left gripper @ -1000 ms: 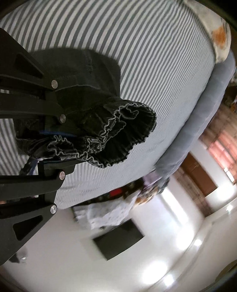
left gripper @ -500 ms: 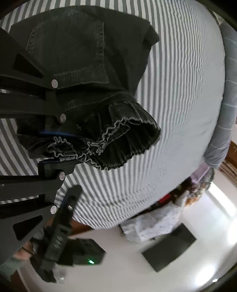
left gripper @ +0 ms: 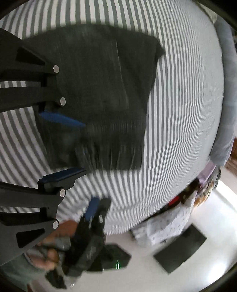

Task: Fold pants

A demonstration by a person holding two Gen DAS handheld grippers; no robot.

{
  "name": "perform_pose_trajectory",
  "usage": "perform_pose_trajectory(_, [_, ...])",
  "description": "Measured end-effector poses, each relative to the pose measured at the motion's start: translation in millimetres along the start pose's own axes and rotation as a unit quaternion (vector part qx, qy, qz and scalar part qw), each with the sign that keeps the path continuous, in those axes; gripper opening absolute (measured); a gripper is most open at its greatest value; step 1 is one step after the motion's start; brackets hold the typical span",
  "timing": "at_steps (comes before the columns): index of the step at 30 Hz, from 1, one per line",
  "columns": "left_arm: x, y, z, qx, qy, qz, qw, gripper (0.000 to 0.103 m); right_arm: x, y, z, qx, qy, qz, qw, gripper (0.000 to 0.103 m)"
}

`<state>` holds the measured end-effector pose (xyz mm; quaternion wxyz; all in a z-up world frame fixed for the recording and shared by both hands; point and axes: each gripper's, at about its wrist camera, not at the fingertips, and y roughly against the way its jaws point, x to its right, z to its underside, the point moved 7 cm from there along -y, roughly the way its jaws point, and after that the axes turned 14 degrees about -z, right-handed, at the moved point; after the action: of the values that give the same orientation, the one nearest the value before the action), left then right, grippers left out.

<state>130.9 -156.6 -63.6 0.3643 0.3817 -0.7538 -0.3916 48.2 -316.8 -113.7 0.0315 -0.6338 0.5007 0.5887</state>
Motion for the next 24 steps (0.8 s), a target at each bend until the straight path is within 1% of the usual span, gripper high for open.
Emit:
perform_pose_trajectory(2, [-26, 0, 5, 0.003, 0.015, -0.022, 0.9996, 0.048, -10, -9, 7, -0.019, 0.007, -0.01, 1.0, 0.061])
perform_pose_trajectory(3, [-40, 0, 8, 0.003, 0.026, -0.04, 0.9989, 0.048, -14, -13, 11, -0.026, 0.006, -0.016, 1.0, 0.059])
perform_pose_trajectory(4, [-58, 0, 11, 0.003, 0.038, -0.062, 0.9974, 0.048, -16, -19, 15, -0.035, 0.0, -0.023, 0.999, 0.055])
perform_pose_trajectory(5, [-70, 1, 13, 0.005, 0.045, -0.073, 0.9963, 0.048, -17, -23, 18, -0.041, -0.005, -0.025, 0.999, 0.051])
perform_pose_trajectory(8, [-101, 1, 20, 0.015, 0.058, -0.12, 0.9909, 0.048, -11, -37, 30, -0.059, -0.04, -0.025, 0.997, 0.047])
perform_pose_trajectory(11, [-112, -5, 24, 0.015, 0.056, -0.143, 0.988, 0.048, -2, -47, 38, -0.067, -0.059, -0.012, 0.996, 0.046])
perform_pose_trajectory(12, [-117, -8, 28, 0.012, 0.056, -0.148, 0.9874, 0.048, 0, -50, 38, -0.067, -0.062, -0.006, 0.996, 0.046])
perform_pose_trajectory(16, [-118, -12, 31, 0.009, 0.063, -0.147, 0.9871, 0.048, 7, -59, 31, -0.05, -0.075, 0.011, 0.996, 0.045])
perform_pose_trajectory(18, [-113, -14, 29, 0.011, 0.06, -0.15, 0.9869, 0.048, 8, -64, 26, -0.043, -0.075, 0.016, 0.996, 0.045])
perform_pose_trajectory(19, [-113, -14, 29, 0.013, 0.057, -0.152, 0.9866, 0.048, 9, -66, 24, -0.043, -0.073, 0.019, 0.996, 0.043])
perform_pose_trajectory(21, [-111, -15, 28, 0.013, 0.054, -0.156, 0.9861, 0.048, 6, -69, 21, -0.04, -0.06, 0.037, 0.997, 0.031])
perform_pose_trajectory(22, [-111, -16, 29, 0.013, 0.053, -0.159, 0.9858, 0.048, 4, -69, 20, -0.04, -0.048, 0.046, 0.997, 0.019])
perform_pose_trajectory(24, [-111, -19, 30, 0.013, 0.052, -0.16, 0.9856, 0.048, -5, -65, 21, -0.04, -0.02, 0.051, 0.998, 0.014])
